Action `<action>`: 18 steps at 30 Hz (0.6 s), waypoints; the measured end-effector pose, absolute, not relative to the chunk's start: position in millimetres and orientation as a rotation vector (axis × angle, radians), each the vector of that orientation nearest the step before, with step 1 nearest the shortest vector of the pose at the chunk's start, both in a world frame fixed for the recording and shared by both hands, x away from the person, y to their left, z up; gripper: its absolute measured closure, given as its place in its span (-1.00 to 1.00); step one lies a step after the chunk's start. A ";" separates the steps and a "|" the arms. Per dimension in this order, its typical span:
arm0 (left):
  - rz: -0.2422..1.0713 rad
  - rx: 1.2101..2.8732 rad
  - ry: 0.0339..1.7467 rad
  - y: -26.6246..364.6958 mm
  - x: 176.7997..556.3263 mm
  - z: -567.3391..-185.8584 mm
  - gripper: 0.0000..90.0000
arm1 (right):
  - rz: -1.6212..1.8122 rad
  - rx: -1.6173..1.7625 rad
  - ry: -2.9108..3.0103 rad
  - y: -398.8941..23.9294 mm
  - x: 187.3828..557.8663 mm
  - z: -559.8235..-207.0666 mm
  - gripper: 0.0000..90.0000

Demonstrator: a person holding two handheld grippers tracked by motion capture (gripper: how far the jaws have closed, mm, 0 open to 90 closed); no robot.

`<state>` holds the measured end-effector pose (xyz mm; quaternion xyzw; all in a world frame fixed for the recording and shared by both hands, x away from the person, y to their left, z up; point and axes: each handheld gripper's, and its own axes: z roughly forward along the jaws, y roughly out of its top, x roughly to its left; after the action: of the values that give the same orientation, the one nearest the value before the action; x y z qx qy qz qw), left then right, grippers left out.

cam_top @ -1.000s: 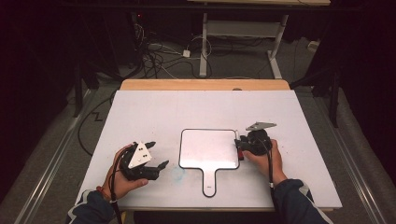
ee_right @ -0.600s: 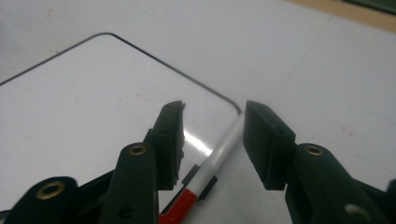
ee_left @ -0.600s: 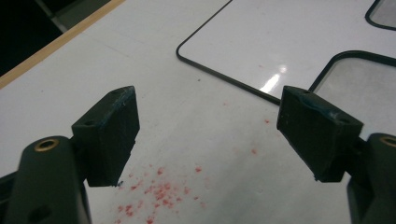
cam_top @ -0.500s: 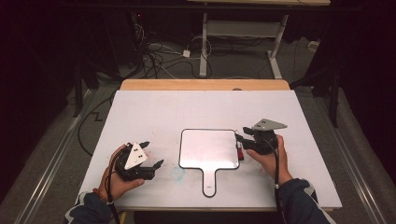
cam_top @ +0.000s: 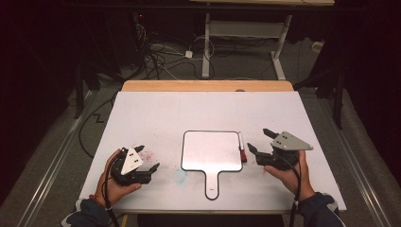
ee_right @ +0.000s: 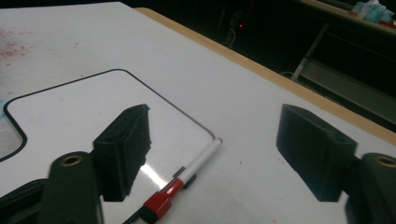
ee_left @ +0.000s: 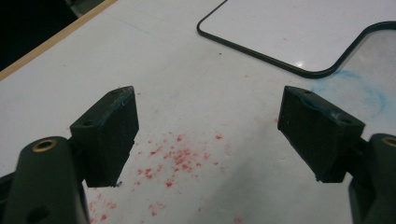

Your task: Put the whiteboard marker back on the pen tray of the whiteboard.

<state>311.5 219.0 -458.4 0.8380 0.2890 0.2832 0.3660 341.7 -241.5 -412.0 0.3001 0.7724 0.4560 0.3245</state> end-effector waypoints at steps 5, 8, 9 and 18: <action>0.737 2.170 0.726 214.9 309.7 -459.7 -0.57 | 1.203 0.802 1.974 -254.0 319.6 -422.1 -0.50; 0.726 2.186 0.719 213.8 308.9 -462.1 -0.57 | 1.177 0.802 1.978 -256.7 310.0 -425.7 -0.51; 0.725 2.186 0.719 213.4 308.8 -462.3 -0.57 | 1.175 0.795 1.974 -257.8 307.3 -426.4 -0.52; 0.721 2.187 0.715 209.9 311.1 -462.4 -0.57 | 1.169 0.812 1.955 -264.4 299.9 -426.9 -0.51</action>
<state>311.1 209.9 -462.4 0.8472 0.2769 0.2793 0.3572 299.9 -264.4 -426.9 0.3141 0.7562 0.4520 0.3538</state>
